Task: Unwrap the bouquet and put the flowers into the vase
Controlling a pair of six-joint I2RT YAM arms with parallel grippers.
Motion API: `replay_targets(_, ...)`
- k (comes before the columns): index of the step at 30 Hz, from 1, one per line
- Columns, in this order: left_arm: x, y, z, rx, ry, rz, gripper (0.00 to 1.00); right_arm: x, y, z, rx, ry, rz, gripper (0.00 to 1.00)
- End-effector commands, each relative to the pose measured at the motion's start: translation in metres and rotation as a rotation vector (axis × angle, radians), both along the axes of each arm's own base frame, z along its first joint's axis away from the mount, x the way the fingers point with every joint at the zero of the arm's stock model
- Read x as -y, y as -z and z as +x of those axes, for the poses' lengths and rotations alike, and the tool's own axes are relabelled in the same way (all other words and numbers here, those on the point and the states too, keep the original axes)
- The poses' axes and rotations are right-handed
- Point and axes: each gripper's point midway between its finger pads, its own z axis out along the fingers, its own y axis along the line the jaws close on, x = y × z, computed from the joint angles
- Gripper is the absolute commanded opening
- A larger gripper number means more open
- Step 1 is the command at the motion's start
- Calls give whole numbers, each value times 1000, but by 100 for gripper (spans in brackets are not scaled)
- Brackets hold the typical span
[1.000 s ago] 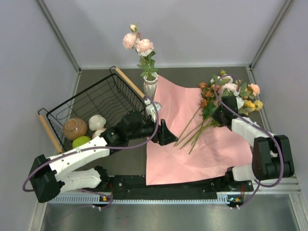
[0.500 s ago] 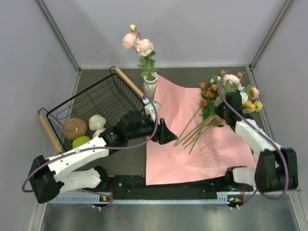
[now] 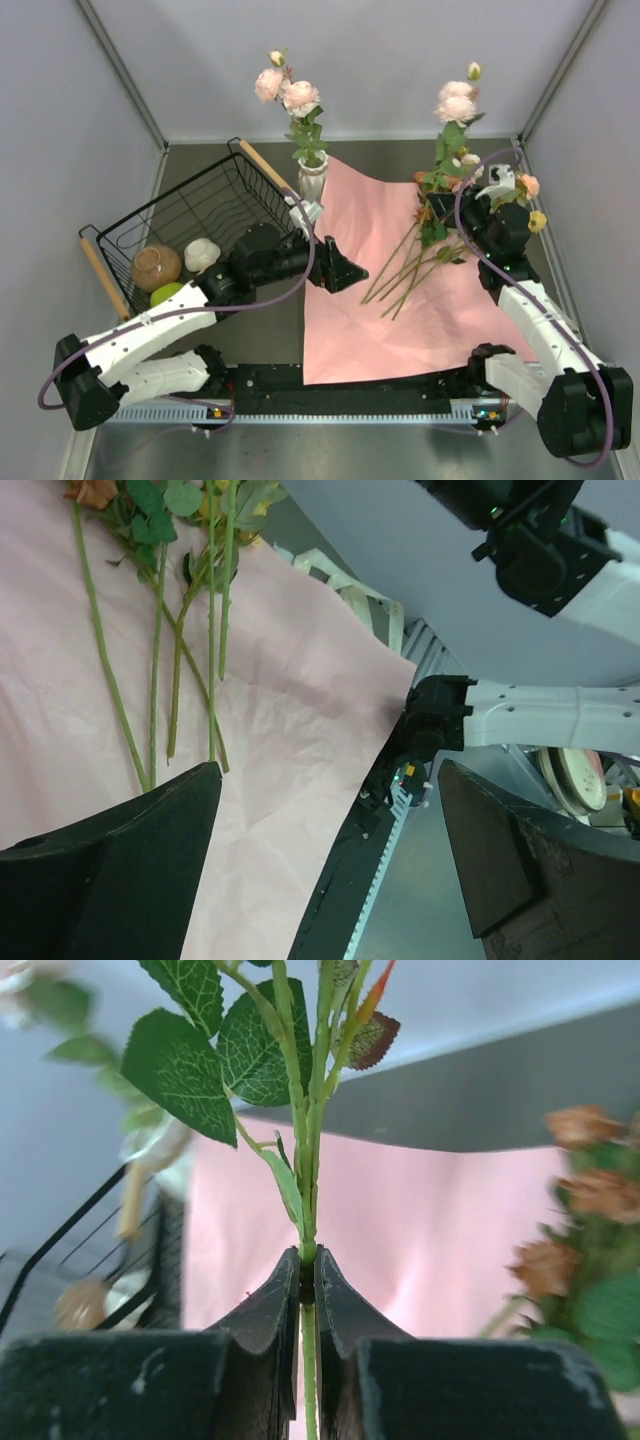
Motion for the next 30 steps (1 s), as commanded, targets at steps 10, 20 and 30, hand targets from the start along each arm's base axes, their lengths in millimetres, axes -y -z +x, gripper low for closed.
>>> replay_targets(10,-5,-99,35,53,64,-294,99,-169,-75,-165,293,-888,37,0)
replay_targets(20,3,-113,43,85,86,-306,77,-184,-57,-188,215,-968,58,0)
replay_targets(30,2,-132,57,174,61,-267,0,-183,-39,-184,127,-941,-19,21)
